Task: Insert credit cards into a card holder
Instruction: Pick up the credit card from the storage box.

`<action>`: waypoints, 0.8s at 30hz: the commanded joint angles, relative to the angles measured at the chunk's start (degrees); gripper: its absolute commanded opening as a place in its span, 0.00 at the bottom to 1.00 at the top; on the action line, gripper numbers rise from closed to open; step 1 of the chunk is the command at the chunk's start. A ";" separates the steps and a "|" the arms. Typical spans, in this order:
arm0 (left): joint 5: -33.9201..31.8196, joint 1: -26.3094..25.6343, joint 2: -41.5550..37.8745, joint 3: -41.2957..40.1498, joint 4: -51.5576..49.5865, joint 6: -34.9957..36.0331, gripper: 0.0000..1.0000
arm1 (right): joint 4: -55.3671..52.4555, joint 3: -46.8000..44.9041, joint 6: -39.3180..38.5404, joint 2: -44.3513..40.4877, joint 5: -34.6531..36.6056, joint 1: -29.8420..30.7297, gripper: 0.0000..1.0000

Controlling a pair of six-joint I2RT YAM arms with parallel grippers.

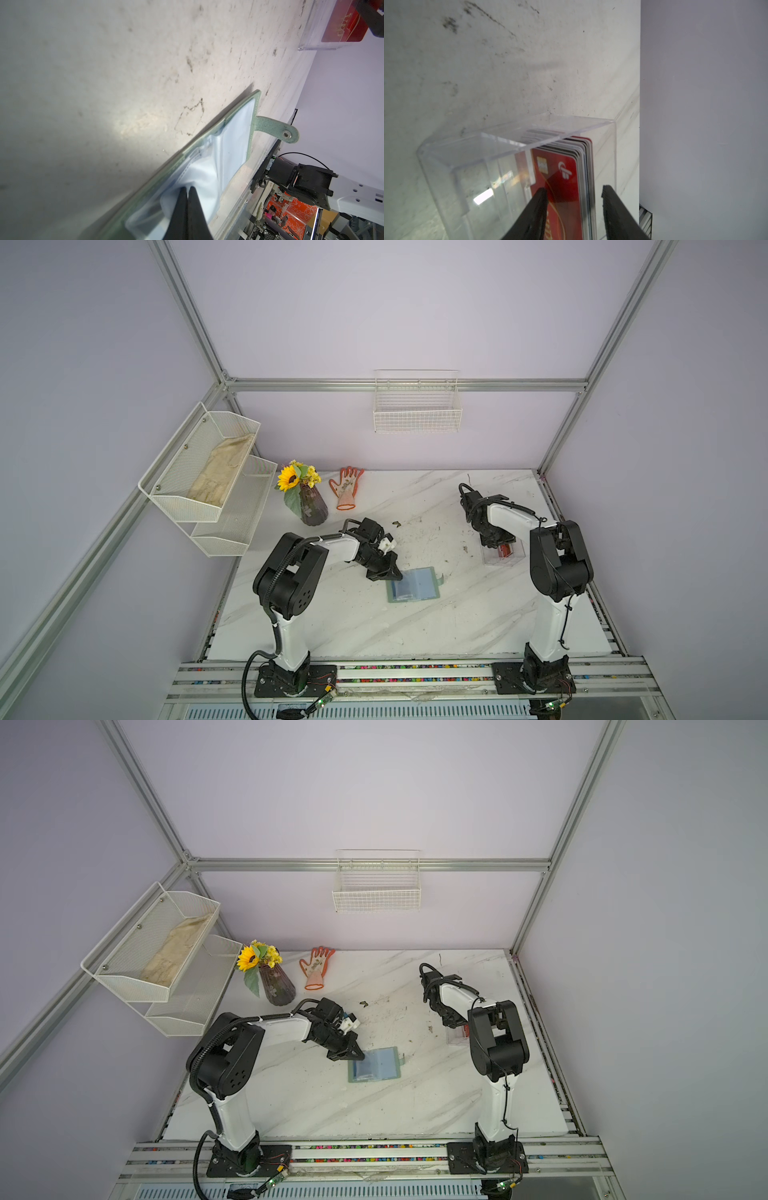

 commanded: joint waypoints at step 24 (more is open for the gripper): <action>-9.23 -0.57 3.20 -2.50 -4.87 0.72 0.00 | 2.15 -2.58 -3.13 -7.56 -11.34 -3.08 0.22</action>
